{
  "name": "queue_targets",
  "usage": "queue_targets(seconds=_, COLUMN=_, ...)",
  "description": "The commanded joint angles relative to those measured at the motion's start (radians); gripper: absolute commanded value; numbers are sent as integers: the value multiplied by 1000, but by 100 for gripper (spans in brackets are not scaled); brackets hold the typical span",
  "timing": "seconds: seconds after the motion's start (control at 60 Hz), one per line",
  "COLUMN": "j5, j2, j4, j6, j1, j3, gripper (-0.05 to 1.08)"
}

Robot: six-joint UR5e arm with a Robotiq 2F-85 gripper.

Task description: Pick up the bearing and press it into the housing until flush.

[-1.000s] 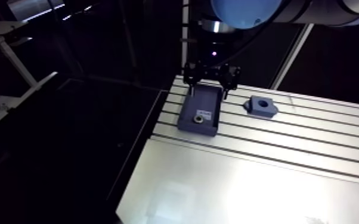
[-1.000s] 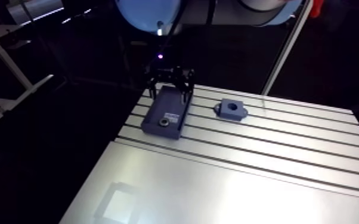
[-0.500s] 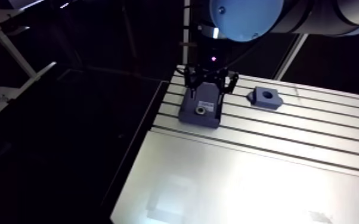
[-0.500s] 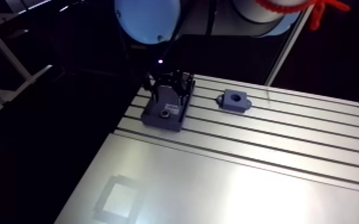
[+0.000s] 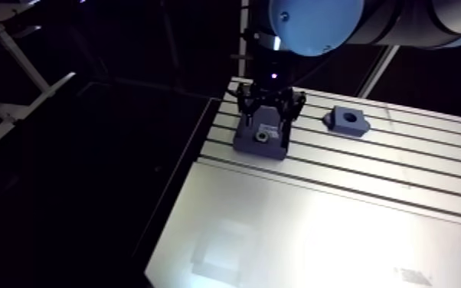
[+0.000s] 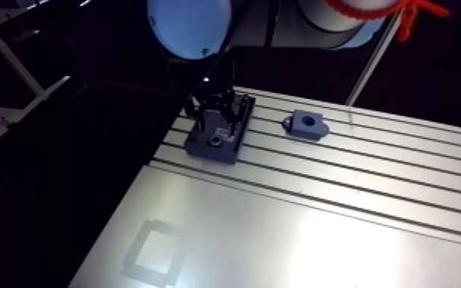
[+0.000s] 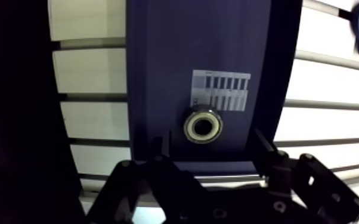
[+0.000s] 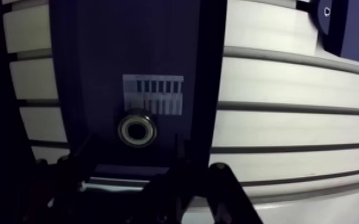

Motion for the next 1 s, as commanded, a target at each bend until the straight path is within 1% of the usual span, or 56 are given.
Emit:
queue_targets(seconds=0.017, j5=-1, j2=13, j4=-2, j6=0, j1=3, j3=-1, gripper=28)
queue_targets(seconds=0.183, j5=-2, j2=21, j4=-15, j6=0, j1=3, j3=-1, gripper=28)
queue_targets(seconds=0.267, j5=2, j2=24, j4=-34, j6=-2, j1=4, j3=0, gripper=28)
queue_targets(seconds=0.683, j5=0, j2=38, j4=-36, j6=-6, j1=7, j3=0, gripper=28)
queue_targets(seconds=1.0, j5=-1, j2=40, j4=-36, j6=-6, j1=12, j3=7, gripper=31)
